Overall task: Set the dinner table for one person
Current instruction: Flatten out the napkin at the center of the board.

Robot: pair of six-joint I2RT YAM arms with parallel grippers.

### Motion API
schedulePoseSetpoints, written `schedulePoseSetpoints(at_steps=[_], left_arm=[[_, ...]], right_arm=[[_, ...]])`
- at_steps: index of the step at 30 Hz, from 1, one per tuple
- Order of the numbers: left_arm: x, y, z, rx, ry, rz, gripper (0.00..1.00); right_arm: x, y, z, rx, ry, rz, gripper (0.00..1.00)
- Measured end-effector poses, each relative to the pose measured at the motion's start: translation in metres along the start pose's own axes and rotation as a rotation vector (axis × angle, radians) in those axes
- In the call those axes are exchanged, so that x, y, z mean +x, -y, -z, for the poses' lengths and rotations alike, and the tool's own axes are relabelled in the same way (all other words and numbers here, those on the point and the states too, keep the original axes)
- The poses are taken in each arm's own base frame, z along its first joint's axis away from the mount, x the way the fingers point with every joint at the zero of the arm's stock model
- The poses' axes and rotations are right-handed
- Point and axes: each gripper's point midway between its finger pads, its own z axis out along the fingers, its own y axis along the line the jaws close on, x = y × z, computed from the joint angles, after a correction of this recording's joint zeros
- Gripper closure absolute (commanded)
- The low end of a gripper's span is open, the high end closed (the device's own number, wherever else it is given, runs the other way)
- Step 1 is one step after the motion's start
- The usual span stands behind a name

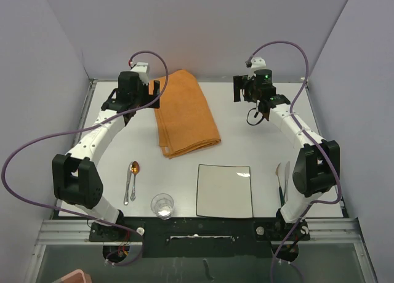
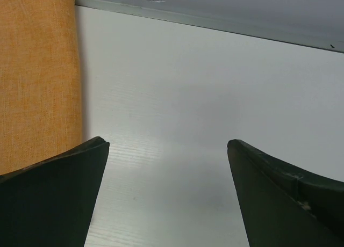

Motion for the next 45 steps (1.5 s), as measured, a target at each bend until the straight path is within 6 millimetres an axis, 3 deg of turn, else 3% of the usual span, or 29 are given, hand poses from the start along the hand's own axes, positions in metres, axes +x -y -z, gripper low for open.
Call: schedulePoseSetpoints(at_steps=[12,18,22,27,32,45], left_arm=[[0.021,-0.008,-0.007,0.004,-0.037,0.051,0.03],[0.020,-0.048,-0.018,-0.010,-0.021,0.223,0.11],[0.030,-0.064,-0.039,0.003,-0.031,0.326,0.13],[0.064,-0.043,-0.073,0.108,-0.106,0.424,0.19],[0.097,-0.020,-0.089,0.210,-0.186,0.528,0.20],[0.105,0.000,-0.115,0.324,-0.190,0.659,0.22]], right_arm=[[0.008,-0.022,0.002,-0.075,-0.022,-0.035,0.02],[-0.002,-0.029,0.022,-0.116,0.006,-0.060,0.02],[-0.013,-0.030,0.033,-0.132,0.036,-0.076,0.02],[-0.012,-0.035,0.035,-0.151,0.033,-0.088,0.02],[-0.011,-0.035,0.035,-0.151,0.030,-0.085,0.02],[-0.007,-0.035,0.035,-0.151,0.020,-0.082,0.02]])
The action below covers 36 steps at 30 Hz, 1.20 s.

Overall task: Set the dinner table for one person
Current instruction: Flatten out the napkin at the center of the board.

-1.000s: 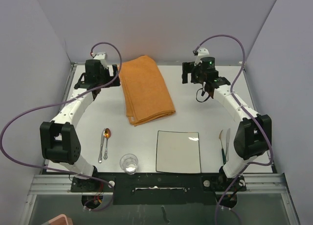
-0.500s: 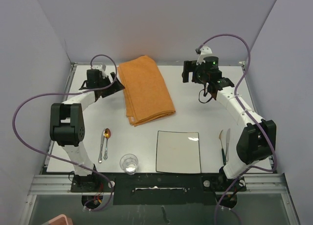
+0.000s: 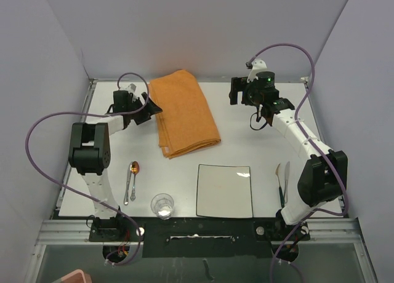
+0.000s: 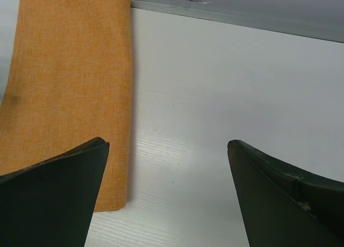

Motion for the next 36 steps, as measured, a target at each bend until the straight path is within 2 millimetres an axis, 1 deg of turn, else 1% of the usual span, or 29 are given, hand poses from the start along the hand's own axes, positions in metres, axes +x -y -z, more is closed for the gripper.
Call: schedulePoseSetpoints(at_steps=[4,12,16,17,19,20,21,22,26,29,32,36], left_arm=[[0.008,-0.008,-0.006,-0.009,-0.021,0.020,0.22],[0.015,-0.015,-0.019,0.000,-0.027,0.038,0.24],[0.016,-0.009,-0.028,0.027,-0.029,0.041,0.26],[0.016,-0.005,-0.031,0.037,-0.029,0.037,0.28],[0.018,0.000,-0.037,0.050,-0.031,0.031,0.36],[0.020,0.003,-0.039,0.055,-0.033,0.033,0.42],[0.022,0.004,-0.042,0.058,-0.037,0.034,0.54],[0.024,0.005,-0.043,0.061,-0.040,0.039,0.62],[0.035,0.008,-0.049,0.068,-0.066,0.051,1.00],[0.039,0.014,-0.049,0.085,-0.080,0.055,1.00],[0.039,0.020,-0.049,0.099,-0.087,0.046,1.00],[0.033,0.029,-0.049,0.101,-0.103,0.029,1.00]], right_arm=[[0.000,0.000,0.000,0.000,-0.001,0.000,0.02],[0.002,0.000,0.000,0.001,-0.009,0.000,0.02],[0.003,0.000,0.000,0.000,-0.010,-0.001,0.02],[0.003,0.000,0.000,-0.002,-0.011,-0.002,0.02],[0.004,-0.001,-0.001,-0.007,-0.014,-0.007,0.02],[0.006,-0.002,-0.002,-0.008,-0.018,-0.011,0.02],[0.008,-0.002,-0.004,-0.010,-0.024,-0.018,0.01],[0.011,-0.003,-0.006,-0.013,-0.031,-0.024,0.01],[0.030,-0.005,-0.017,-0.025,-0.080,-0.056,0.00],[0.050,-0.006,-0.027,-0.026,-0.130,-0.080,0.00],[0.066,-0.006,-0.032,-0.025,-0.172,-0.092,0.00],[0.080,-0.008,-0.034,-0.027,-0.203,-0.099,0.00]])
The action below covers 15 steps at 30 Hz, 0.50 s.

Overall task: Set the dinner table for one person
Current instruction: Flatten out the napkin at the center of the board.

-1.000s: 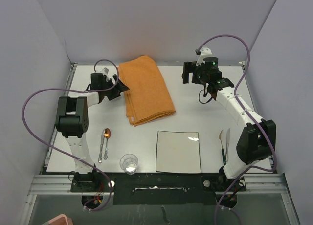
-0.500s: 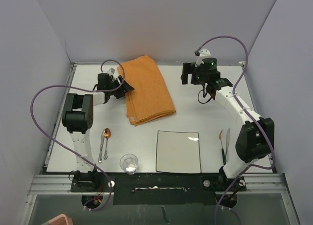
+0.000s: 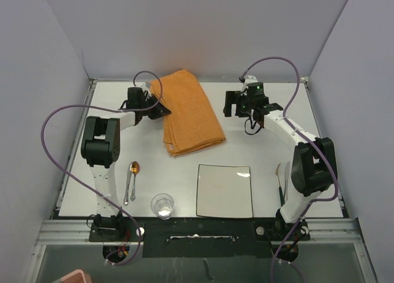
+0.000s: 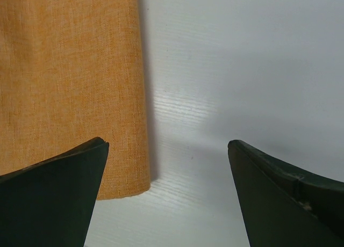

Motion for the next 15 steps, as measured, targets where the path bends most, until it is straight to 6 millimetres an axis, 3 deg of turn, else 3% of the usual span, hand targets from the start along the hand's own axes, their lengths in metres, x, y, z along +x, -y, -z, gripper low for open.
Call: schedulePoseSetpoints(at_steps=[7,15], left_arm=[[-0.019,0.055,0.009,0.014,-0.025,-0.114,1.00],[-0.055,0.137,0.063,0.088,0.060,-0.235,1.00]], right_arm=[[0.020,-0.005,-0.003,-0.009,-0.040,0.005,0.01],[0.025,-0.016,-0.004,-0.027,-0.054,0.021,0.00]])
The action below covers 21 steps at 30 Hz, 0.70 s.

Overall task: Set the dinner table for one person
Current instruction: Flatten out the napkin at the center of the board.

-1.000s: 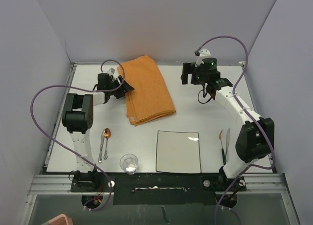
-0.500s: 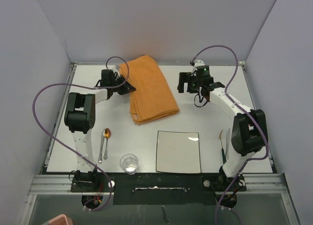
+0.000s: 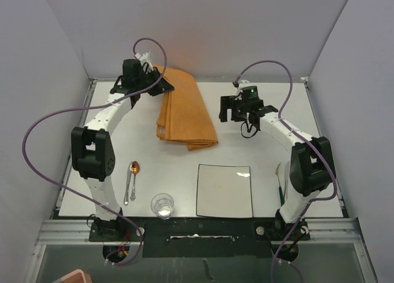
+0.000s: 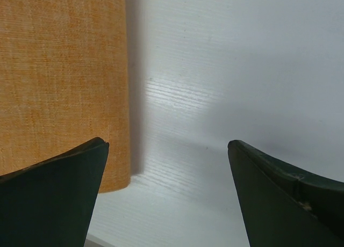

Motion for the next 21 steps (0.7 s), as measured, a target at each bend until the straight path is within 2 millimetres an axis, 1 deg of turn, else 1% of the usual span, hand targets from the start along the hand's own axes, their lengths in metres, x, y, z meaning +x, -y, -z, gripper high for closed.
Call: schedulePoseSetpoints(at_steps=[2,5,8,11,14,17,21], left_arm=[[-0.008,0.012,0.011,0.011,0.019,-0.014,1.00],[-0.013,0.022,0.023,0.017,0.028,-0.027,1.00],[-0.012,0.024,0.029,0.010,0.020,-0.036,1.00],[-0.008,0.022,0.031,-0.003,0.005,-0.031,1.00],[-0.005,0.019,0.031,-0.015,-0.007,-0.025,1.00],[-0.004,0.019,0.031,-0.018,-0.008,-0.024,1.00],[-0.002,0.025,0.029,-0.017,-0.008,-0.026,1.00]], right_arm=[[0.002,-0.002,-0.002,-0.002,-0.011,0.012,0.00],[0.008,-0.001,-0.009,0.006,-0.035,0.023,0.00],[0.024,0.001,-0.018,0.016,-0.086,0.024,0.00],[0.039,0.000,-0.026,0.025,-0.143,0.023,0.00],[0.047,-0.001,-0.032,0.039,-0.180,0.031,0.00],[0.048,-0.008,-0.030,0.039,-0.188,0.047,0.00],[0.039,-0.011,-0.021,0.049,-0.162,0.059,0.01]])
